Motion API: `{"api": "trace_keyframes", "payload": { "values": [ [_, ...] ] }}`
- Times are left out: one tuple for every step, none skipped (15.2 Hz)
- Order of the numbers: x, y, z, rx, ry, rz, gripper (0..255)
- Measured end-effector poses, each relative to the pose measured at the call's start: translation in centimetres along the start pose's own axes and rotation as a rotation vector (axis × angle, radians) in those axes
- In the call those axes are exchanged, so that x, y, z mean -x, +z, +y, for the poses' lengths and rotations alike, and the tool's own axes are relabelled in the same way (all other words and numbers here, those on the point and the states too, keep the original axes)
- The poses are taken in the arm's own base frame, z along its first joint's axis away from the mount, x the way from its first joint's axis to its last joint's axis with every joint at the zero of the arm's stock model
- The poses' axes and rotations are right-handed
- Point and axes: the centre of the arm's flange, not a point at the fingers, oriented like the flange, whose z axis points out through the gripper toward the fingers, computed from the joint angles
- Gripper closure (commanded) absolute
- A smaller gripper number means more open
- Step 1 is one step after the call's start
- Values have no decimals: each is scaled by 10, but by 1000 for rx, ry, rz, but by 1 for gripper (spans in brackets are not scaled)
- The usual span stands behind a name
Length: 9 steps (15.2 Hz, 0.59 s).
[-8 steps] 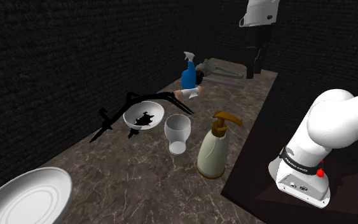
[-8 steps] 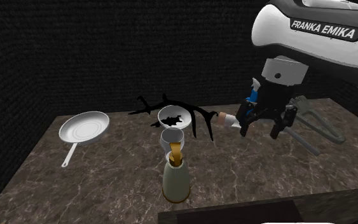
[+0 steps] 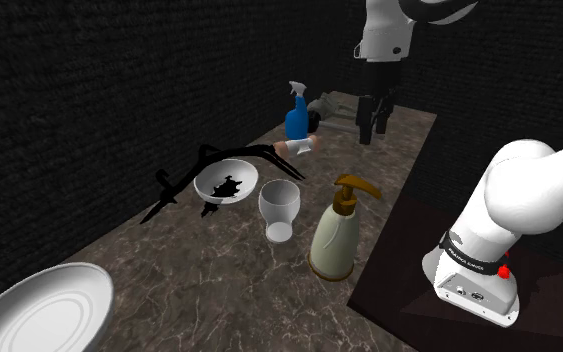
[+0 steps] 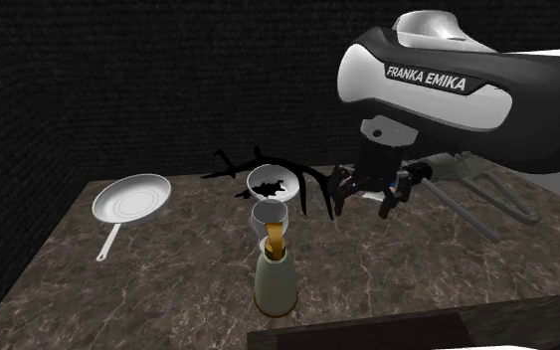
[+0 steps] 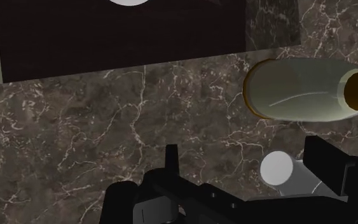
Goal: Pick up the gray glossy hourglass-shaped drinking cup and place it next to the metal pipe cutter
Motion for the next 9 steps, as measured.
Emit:
{"api": "trace_keyframes", "payload": {
  "values": [
    [-4,4,-10,2,1,10,0],
    [-11,9,-19,3,2,19,0],
    [-15,16,-30,5,3,28,0],
    [-20,24,-44,7,4,37,0],
    [-23,28,-52,9,5,48,0],
    [-29,35,-61,11,6,57,0],
    [-34,39,-70,12,6,67,0],
    [-39,45,-82,14,7,76,0],
    [-43,48,-93,16,8,86,0]
  ]
}}
